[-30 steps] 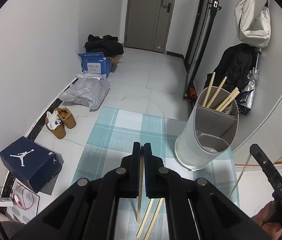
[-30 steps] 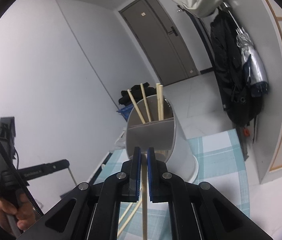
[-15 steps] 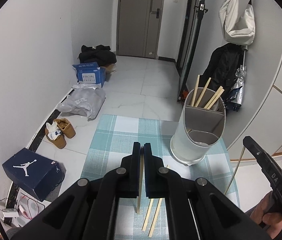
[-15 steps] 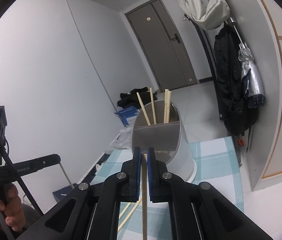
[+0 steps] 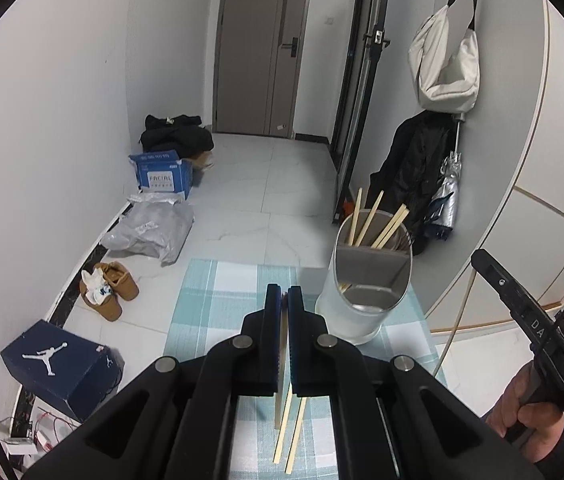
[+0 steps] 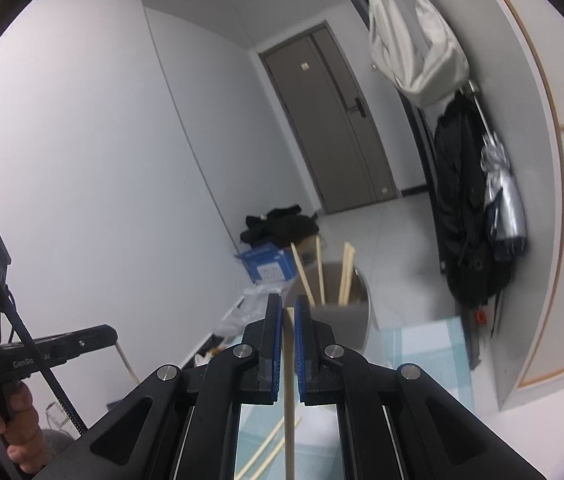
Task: Organize utensils
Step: 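Carry both held chopsticks up over the white holder opening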
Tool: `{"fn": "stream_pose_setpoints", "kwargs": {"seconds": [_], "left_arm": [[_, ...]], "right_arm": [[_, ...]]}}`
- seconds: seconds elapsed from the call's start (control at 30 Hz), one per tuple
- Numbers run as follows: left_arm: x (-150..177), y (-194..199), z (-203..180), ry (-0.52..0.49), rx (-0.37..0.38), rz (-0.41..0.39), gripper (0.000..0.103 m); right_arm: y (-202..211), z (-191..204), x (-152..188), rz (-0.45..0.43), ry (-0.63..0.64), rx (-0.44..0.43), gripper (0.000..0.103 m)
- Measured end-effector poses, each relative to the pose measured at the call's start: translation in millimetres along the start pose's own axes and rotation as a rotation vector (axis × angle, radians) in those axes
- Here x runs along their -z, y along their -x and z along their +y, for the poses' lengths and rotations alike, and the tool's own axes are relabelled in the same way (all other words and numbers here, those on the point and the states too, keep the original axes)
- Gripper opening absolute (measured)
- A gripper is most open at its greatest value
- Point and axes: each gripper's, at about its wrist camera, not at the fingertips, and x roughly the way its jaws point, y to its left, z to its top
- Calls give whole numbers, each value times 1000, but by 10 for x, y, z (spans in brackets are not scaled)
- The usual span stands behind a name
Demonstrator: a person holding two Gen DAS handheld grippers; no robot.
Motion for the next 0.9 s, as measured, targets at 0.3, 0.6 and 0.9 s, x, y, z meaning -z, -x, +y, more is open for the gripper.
{"fn": "stream_pose_setpoints", "kwargs": {"seconds": [0.3, 0.6, 0.9], "left_arm": [[-311, 103, -122, 4, 78, -50, 0], [-786, -13, -132, 90, 174, -99, 0], [-1141, -253, -236, 115, 220, -136, 0]], "right_arm": [[-5, 53, -331, -71, 37, -16, 5], [-184, 38, -808, -144, 79, -33, 5], [-602, -26, -1128, -192, 122, -24, 5]]}}
